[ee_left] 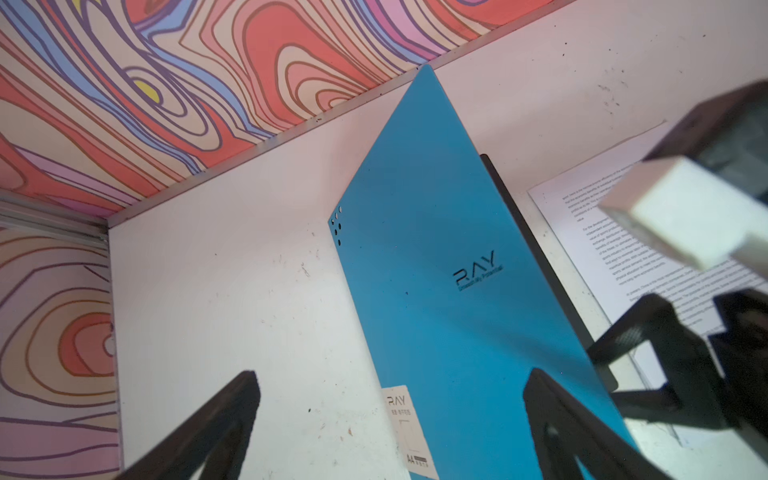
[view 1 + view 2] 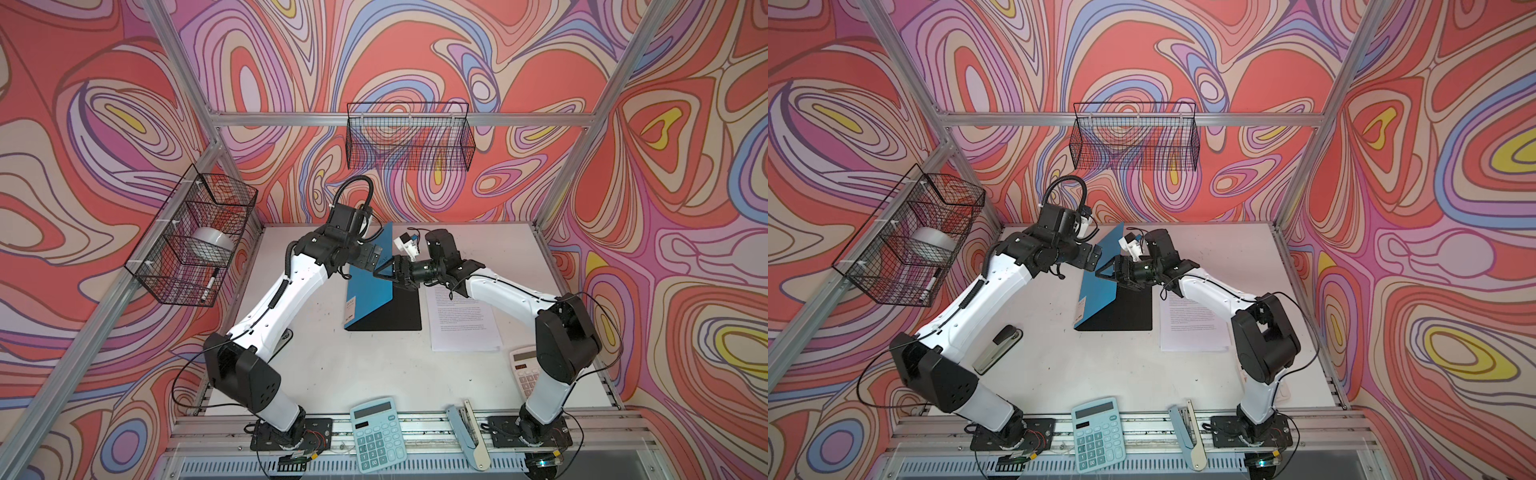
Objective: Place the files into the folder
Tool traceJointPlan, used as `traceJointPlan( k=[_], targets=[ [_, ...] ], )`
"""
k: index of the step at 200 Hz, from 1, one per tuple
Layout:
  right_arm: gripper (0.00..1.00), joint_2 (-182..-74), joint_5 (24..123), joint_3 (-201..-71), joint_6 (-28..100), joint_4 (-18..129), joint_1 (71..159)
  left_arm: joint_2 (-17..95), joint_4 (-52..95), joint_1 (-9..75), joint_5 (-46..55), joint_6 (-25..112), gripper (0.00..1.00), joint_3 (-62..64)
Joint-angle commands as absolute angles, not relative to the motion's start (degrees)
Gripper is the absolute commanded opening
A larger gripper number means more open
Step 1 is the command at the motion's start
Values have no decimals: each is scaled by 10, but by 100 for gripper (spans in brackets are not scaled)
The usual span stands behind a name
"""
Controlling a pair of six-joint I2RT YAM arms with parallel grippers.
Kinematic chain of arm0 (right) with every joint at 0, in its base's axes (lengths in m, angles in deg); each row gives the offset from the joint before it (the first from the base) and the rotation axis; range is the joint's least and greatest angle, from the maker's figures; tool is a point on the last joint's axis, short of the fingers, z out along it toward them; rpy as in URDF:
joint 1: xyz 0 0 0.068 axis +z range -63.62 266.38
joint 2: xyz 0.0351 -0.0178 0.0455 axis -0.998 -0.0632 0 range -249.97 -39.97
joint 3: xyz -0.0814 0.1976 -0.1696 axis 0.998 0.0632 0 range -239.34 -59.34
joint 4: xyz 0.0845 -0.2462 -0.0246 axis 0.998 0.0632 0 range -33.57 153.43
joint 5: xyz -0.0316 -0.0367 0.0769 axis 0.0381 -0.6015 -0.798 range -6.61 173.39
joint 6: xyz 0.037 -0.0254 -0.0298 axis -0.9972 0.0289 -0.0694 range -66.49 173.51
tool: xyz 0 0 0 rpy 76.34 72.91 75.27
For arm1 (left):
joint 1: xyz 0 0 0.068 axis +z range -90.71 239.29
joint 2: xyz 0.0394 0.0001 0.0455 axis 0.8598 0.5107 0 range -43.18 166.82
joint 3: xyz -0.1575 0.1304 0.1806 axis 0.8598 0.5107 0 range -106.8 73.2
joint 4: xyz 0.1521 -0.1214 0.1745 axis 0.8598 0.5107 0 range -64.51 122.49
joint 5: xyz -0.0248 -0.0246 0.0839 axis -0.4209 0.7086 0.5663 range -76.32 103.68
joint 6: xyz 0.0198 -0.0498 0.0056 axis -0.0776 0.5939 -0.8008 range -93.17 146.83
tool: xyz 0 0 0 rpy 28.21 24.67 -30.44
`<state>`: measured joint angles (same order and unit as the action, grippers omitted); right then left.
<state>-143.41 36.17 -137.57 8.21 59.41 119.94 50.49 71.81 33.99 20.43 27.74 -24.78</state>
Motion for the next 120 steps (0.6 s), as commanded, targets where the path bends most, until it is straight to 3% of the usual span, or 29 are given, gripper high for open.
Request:
traceJointPlan(
  k=[1, 33, 120],
  targets=[
    [93, -1454, 379, -1390, 73, 578, 1216, 548, 821, 375, 176, 343, 100, -322],
    [93, -1475, 379, -1405, 64, 559, 1232, 594, 860, 430, 102, 382, 100, -388],
    [92, -1494, 398, -1433, 42, 503, 1272, 638, 868, 451, 33, 404, 100, -475]
  ],
)
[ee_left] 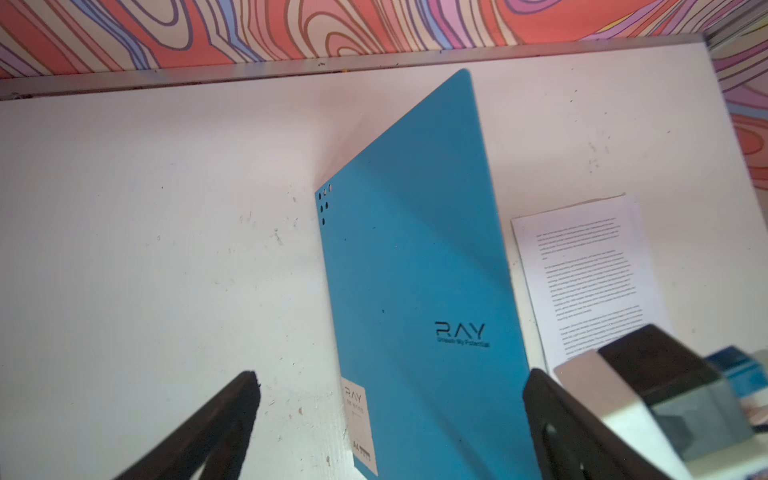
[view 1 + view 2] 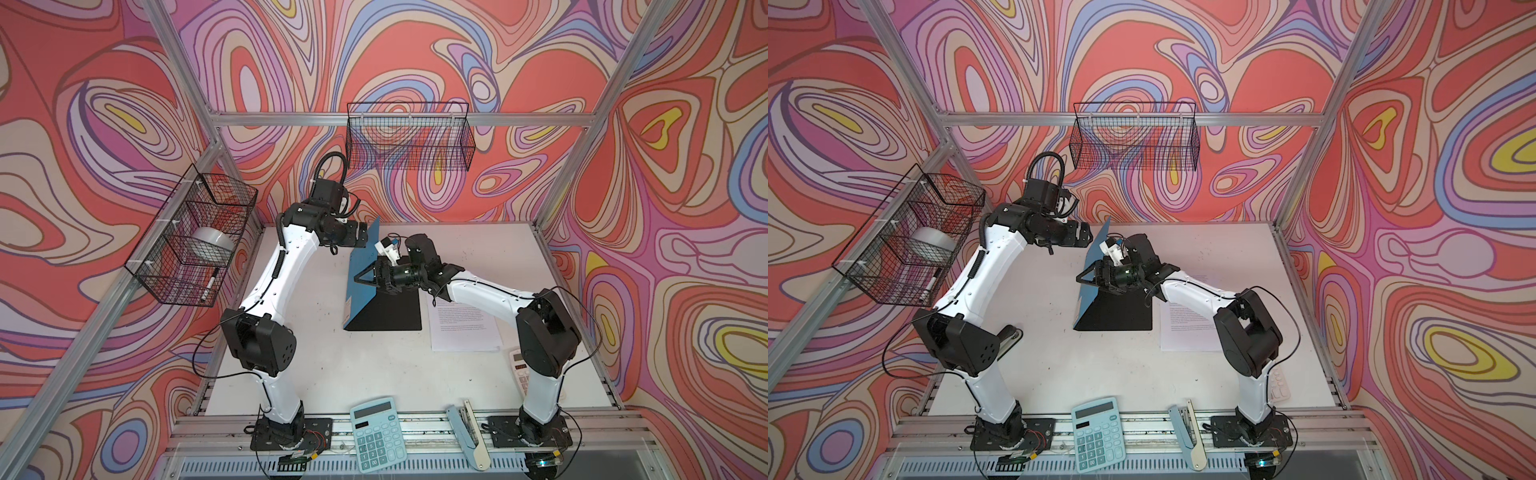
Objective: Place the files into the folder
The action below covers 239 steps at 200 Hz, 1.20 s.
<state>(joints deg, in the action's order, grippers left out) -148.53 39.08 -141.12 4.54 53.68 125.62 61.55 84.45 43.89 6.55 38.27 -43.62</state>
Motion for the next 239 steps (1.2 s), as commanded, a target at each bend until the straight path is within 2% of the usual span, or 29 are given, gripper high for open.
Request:
traceJointPlan(
  k=[1, 44, 101, 152, 229, 239],
  targets=[
    [93, -1494, 398, -1433, 42, 502, 1272, 639, 869, 451, 32, 404, 100, -477],
    [93, -1510, 377, -1427, -10, 414, 1277, 678, 877, 459, 39, 438, 100, -516],
    [92, -1531, 377, -1447, -18, 406, 1285, 696, 889, 461, 26, 442, 100, -505],
    [92, -1540, 375, -1460, -21, 404, 1288, 696, 890, 462, 63, 435, 79, -467],
    [92, -1537, 373, -1466, -17, 410, 1290, 692, 897, 465, 129, 420, 57, -444],
    [92, -1535, 372, -1466, -16, 410, 1290, 691, 898, 465, 135, 419, 51, -443]
  ],
)
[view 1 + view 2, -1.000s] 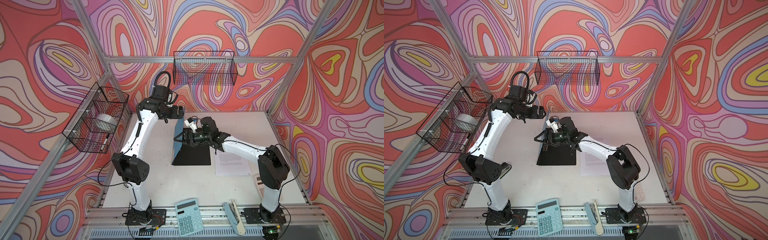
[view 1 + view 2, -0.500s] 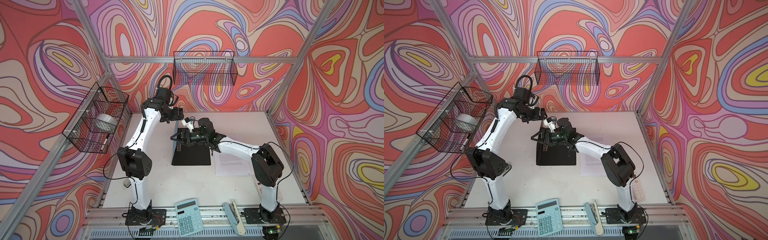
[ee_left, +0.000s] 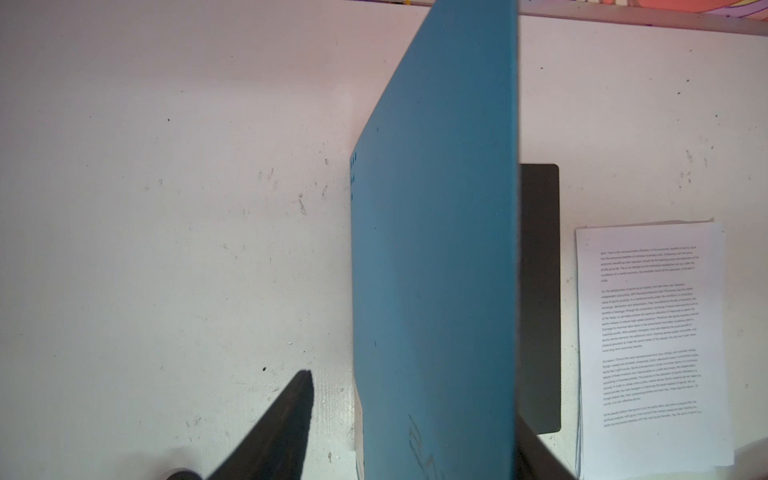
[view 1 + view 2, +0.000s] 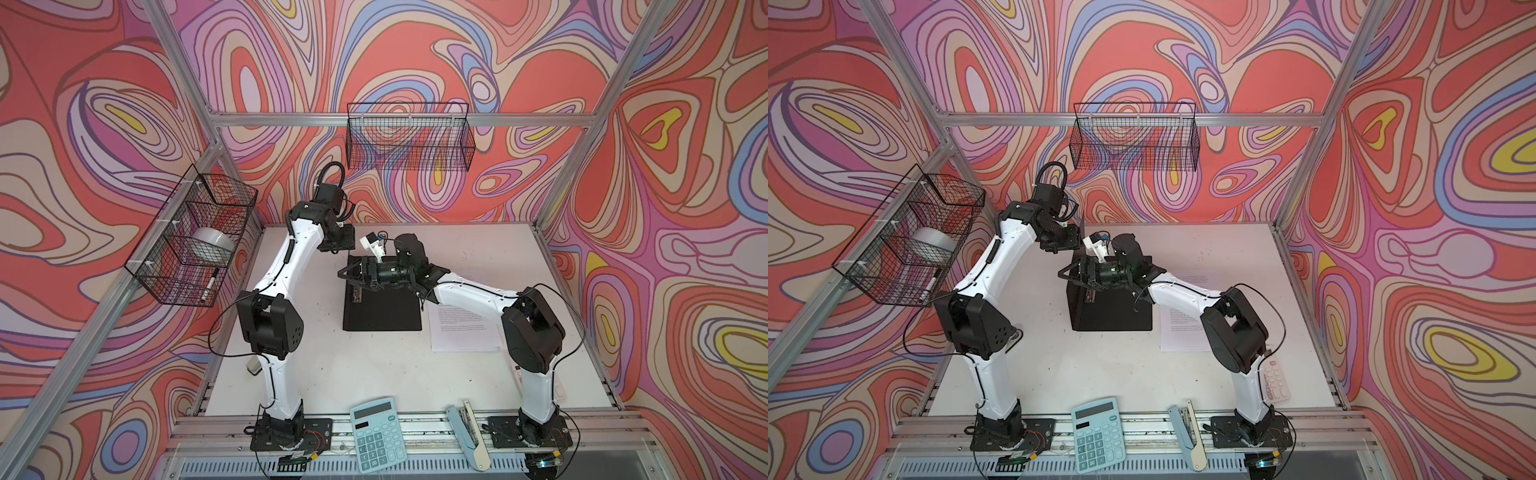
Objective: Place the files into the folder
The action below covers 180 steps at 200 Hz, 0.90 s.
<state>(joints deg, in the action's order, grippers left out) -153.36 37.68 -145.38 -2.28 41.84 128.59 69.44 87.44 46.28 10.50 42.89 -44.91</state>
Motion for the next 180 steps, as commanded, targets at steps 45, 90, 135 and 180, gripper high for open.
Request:
traceJointPlan(
  k=[45, 90, 135, 180],
  targets=[
    [92, -1511, 376, -1457, 5, 439, 1290, 686, 912, 473, 148, 409, 37, -445],
    [92, -1460, 471, -1451, 128, 639, 1288, 683, 954, 479, 158, 389, 30, -442],
    [92, -1429, 552, -1397, 149, 709, 1267, 670, 975, 487, 169, 382, 23, -427],
    [89, -1458, 646, -1420, 175, 811, 1264, 637, 976, 491, 159, 376, 21, -392]
  ],
)
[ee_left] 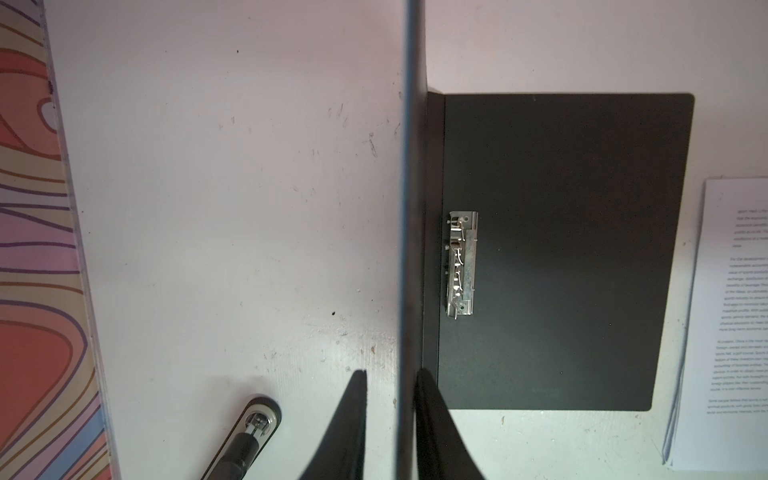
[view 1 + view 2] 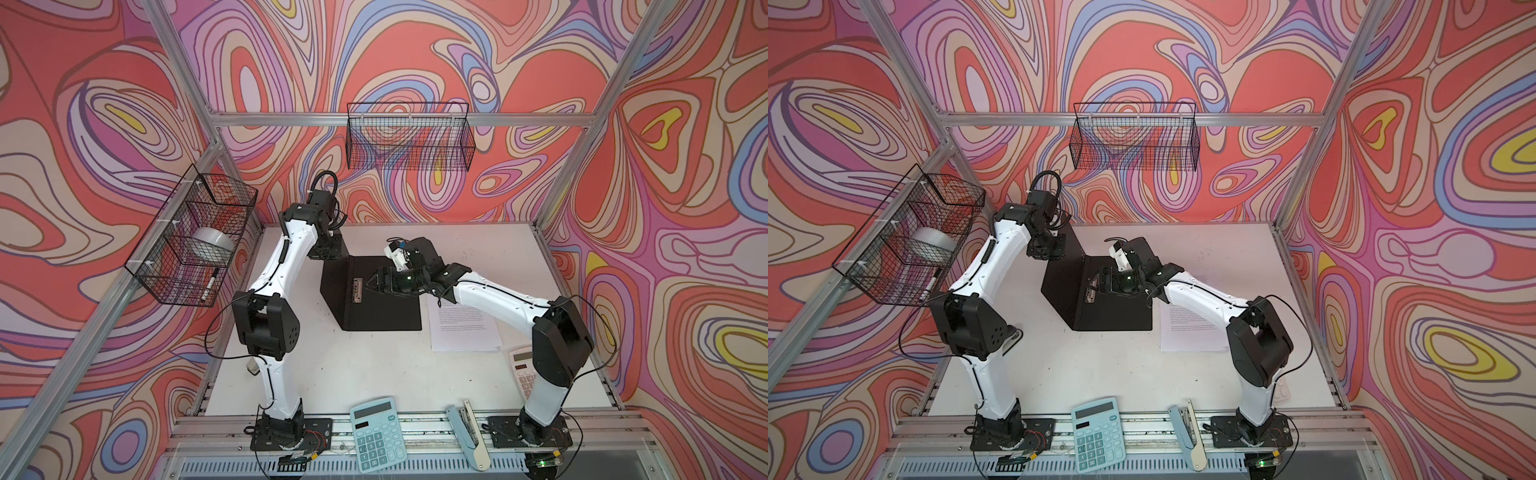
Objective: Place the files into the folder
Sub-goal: 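Hold the cover upright with the left gripper while the right moves to the clip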
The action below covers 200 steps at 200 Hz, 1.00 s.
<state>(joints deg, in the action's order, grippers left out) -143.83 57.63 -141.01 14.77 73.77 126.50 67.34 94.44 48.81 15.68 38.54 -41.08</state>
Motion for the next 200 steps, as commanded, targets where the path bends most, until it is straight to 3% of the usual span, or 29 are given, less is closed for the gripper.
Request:
traceJointPlan(
  k=[1, 40, 116, 200],
  targets=[
    [89, -1459, 648, -1421, 175, 812, 1264, 637, 976, 491, 159, 376, 21, -391],
    [83, -1494, 686, -1448, 186, 852, 1264, 609, 970, 492, 149, 376, 14, -360],
    [67, -1594, 650, -1549, 196, 864, 1264, 607, 969, 495, 107, 378, 0, -339],
    [47, -1724, 584, -1668, 187, 861, 1268, 597, 976, 494, 69, 388, 0, -343]
  ],
)
